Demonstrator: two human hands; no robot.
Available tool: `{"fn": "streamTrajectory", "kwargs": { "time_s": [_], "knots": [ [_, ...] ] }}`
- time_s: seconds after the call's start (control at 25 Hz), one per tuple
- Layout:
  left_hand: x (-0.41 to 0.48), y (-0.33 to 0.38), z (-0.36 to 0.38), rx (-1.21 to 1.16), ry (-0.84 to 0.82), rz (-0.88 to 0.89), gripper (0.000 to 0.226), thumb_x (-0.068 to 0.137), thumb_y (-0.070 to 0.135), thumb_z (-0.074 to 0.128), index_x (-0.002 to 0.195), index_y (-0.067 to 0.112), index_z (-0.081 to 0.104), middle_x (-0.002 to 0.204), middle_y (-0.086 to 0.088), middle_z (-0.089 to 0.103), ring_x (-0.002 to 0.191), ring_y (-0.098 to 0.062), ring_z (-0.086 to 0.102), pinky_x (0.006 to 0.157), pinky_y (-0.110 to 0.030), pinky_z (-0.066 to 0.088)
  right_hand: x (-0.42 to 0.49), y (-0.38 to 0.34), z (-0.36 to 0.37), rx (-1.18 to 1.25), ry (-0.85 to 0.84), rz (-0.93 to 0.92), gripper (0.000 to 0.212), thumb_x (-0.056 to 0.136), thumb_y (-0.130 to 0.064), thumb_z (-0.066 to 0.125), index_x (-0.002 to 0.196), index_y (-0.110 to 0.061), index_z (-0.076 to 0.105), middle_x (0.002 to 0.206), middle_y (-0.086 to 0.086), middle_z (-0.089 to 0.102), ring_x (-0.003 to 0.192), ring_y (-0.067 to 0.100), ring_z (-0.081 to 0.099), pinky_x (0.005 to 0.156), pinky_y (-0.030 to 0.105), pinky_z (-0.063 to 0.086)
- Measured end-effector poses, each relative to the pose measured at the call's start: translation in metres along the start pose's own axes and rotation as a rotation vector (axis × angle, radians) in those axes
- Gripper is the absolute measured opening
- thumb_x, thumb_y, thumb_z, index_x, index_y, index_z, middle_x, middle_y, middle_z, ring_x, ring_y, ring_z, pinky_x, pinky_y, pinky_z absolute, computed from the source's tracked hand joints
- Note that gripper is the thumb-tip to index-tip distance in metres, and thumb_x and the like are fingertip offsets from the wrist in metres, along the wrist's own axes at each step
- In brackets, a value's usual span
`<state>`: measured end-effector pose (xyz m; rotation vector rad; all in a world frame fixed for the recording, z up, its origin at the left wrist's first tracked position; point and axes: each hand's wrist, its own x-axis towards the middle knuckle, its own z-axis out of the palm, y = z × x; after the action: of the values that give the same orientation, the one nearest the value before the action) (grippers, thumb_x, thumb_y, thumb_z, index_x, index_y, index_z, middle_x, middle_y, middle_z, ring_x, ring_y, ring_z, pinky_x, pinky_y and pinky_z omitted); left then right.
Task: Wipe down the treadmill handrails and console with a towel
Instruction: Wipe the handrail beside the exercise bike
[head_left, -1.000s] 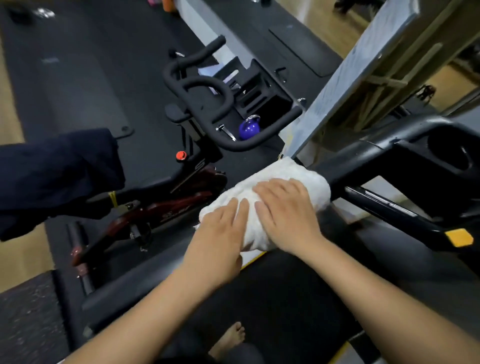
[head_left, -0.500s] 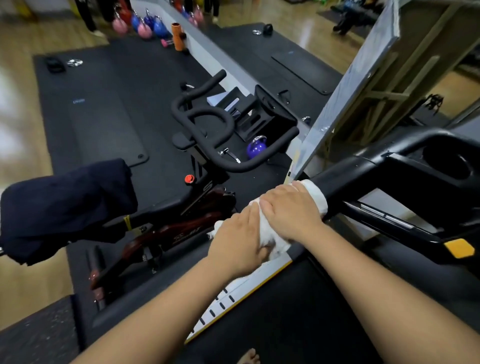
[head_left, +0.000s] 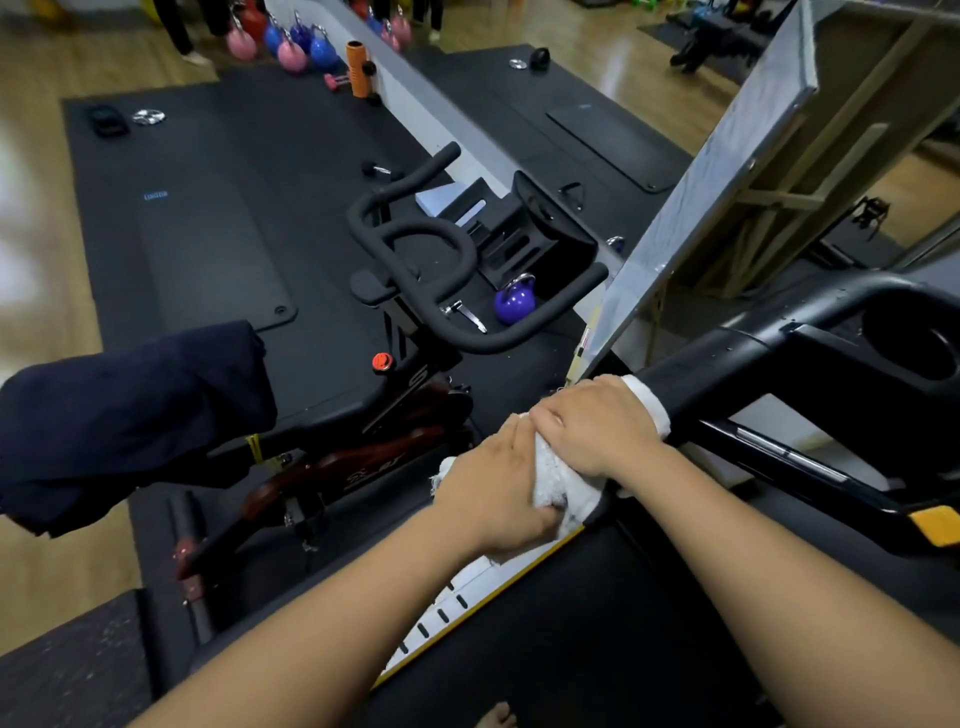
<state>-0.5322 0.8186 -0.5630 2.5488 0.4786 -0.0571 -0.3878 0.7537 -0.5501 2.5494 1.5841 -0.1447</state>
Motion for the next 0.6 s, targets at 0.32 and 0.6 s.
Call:
{"fn": "streamTrajectory", "kwargs": {
  "time_s": [0.32,0.6],
  "knots": [
    [-0.001,-0.01,0.005,0.025,0.021,0.016,0.093,0.077,0.062,0.06,0.151,0.024,0.019,0.152,0.01,0.034,0.128,-0.019,0.048,0.094,-0.039,0.046,-0.039,0.049,-0.002,0.075,0.133,-0.264,0.044,0.096,-0.045,0.025,0.116,-0.033,0.062,0.125,-0.009,0.061,0.122,0.018,0.052,0.103,0.038,0.034],
    [-0.019,-0.001,0.004,0.13,0.069,0.007,0.078,0.072,0.052,0.052,0.139,0.014,0.04,0.13,-0.002,0.053,0.111,-0.026,0.057,0.089,-0.04,0.049,-0.032,-0.001,0.005,0.067,0.19,-0.09,0.046,0.095,-0.04,0.022,0.103,-0.028,0.066,0.113,-0.006,0.067,0.106,0.022,0.057,0.098,0.039,0.033]
  ]
}}
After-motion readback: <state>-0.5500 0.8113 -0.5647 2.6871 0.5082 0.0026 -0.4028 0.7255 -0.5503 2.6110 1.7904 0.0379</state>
